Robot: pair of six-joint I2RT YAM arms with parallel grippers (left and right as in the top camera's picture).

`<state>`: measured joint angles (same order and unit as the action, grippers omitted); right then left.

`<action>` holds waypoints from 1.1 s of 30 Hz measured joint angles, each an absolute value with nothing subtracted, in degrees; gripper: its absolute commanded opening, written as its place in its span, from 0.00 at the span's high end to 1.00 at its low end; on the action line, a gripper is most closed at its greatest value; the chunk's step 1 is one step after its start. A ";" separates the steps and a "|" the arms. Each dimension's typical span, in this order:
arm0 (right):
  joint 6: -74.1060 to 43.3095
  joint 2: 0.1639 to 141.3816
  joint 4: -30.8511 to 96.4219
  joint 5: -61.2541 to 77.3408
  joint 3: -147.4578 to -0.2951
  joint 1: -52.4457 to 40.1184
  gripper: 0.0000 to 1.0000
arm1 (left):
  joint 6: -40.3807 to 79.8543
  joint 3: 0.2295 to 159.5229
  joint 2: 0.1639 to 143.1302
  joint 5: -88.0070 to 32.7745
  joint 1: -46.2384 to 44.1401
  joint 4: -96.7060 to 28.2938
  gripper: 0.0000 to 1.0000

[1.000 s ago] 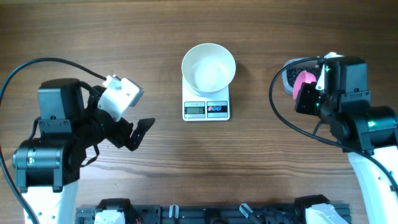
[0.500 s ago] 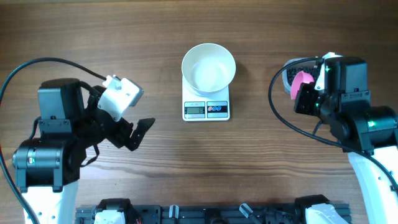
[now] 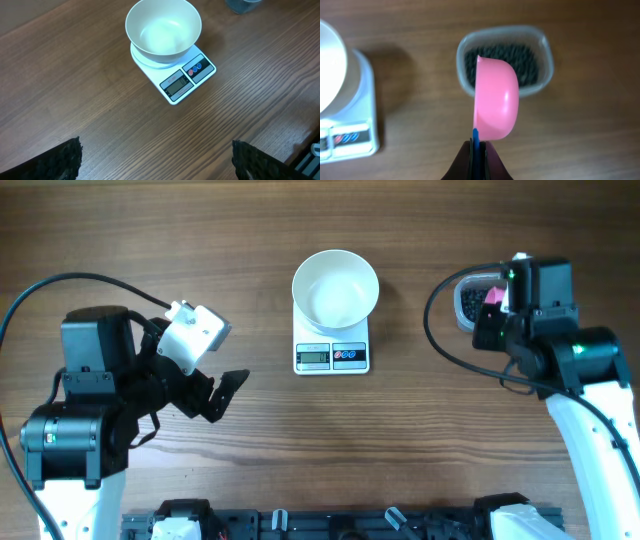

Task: Scoop item into bowl and weigh 150g on scale
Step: 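Move the pink scoop with the right gripper over the bean tub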

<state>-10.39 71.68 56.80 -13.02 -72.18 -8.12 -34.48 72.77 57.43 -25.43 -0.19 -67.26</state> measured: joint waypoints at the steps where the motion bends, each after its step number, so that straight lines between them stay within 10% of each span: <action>1: -8.82 72.73 55.99 -13.78 -72.18 -8.12 0.96 | -34.48 72.77 57.43 -25.45 -0.19 -67.26 0.00; 33: 8.27 93.12 46.24 -25.54 -72.58 -3.27 0.96 | -34.48 72.84 57.43 -25.45 -0.19 -67.26 0.00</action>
